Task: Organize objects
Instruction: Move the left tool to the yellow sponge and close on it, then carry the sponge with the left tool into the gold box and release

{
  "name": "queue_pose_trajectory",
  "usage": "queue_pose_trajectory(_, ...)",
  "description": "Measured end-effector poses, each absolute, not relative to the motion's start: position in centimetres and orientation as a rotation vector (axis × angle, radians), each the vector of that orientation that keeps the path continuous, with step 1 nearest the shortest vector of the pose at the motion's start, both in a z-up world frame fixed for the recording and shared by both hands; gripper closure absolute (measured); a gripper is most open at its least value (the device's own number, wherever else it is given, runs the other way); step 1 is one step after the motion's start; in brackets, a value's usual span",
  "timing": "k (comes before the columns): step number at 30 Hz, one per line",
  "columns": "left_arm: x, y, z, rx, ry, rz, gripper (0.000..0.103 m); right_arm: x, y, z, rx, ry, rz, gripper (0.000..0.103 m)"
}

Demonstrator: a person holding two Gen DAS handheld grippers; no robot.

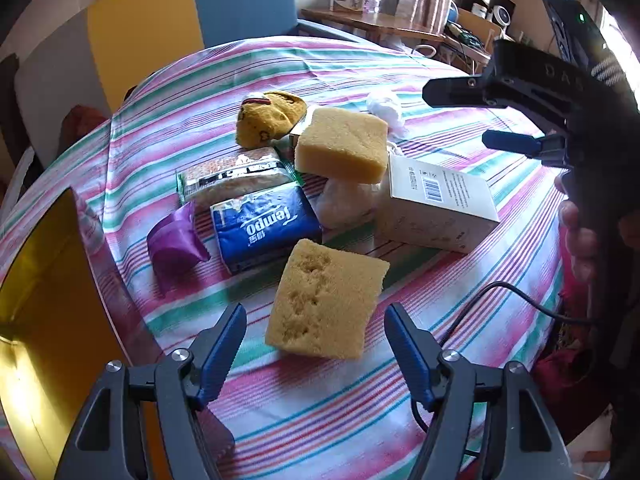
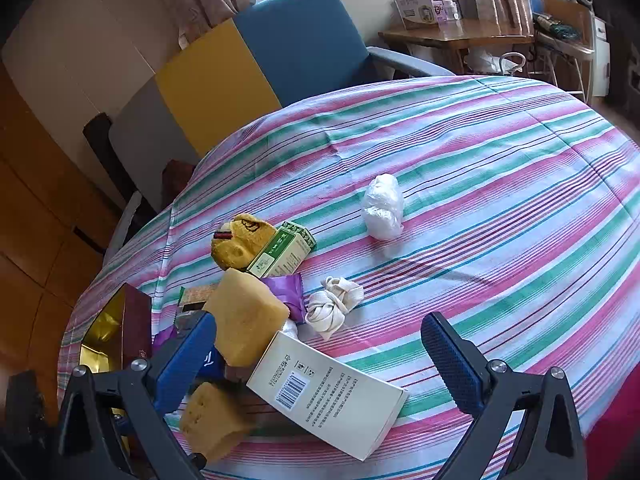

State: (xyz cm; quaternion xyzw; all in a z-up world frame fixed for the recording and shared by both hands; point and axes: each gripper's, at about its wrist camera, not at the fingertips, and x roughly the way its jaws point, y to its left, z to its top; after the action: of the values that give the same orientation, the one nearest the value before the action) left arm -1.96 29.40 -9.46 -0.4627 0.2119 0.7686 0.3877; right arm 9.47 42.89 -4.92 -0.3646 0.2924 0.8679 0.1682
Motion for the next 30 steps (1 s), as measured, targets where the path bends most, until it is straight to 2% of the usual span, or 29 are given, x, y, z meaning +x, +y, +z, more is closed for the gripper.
queue_pose_trajectory(5, -2.3, 30.0, -10.4, -1.178, 0.577, 1.942, 0.027, 9.4, 42.8, -4.9, -1.04, 0.828, 2.475, 0.0)
queue_pose_trajectory(8, -2.6, 30.2, -10.9, -1.182, 0.596, 1.927, 0.023, 9.3, 42.8, -4.9, -1.043, 0.83, 2.474, 0.0)
queue_pose_trajectory(19, -3.7, 31.0, -12.2, -1.207, 0.563, 1.89, 0.022, 9.2, 42.8, -5.2, -1.062, 0.831, 2.477, 0.0)
queue_pose_trajectory(20, -3.8, 31.1, -12.6, -1.218, 0.566, 1.889, 0.025, 9.1, 42.8, -5.2, -1.064, 0.832, 2.475, 0.0)
queue_pose_trajectory(21, -3.9, 31.1, -13.0, -1.249, 0.54, 1.873, 0.038, 9.1, 42.8, -5.2, -1.066, 0.833, 2.473, 0.0)
queue_pose_trajectory(23, -3.6, 30.6, -12.7, -1.232, 0.487, 1.878, 0.046, 9.1, 42.8, -5.3, -1.067, 0.832, 2.469, 0.0)
queue_pose_trajectory(30, -2.1, 28.4, -11.0, -1.204, 0.419, 1.905, 0.047, 8.4, 42.8, -6.1, -1.136, 0.856, 2.463, 0.0)
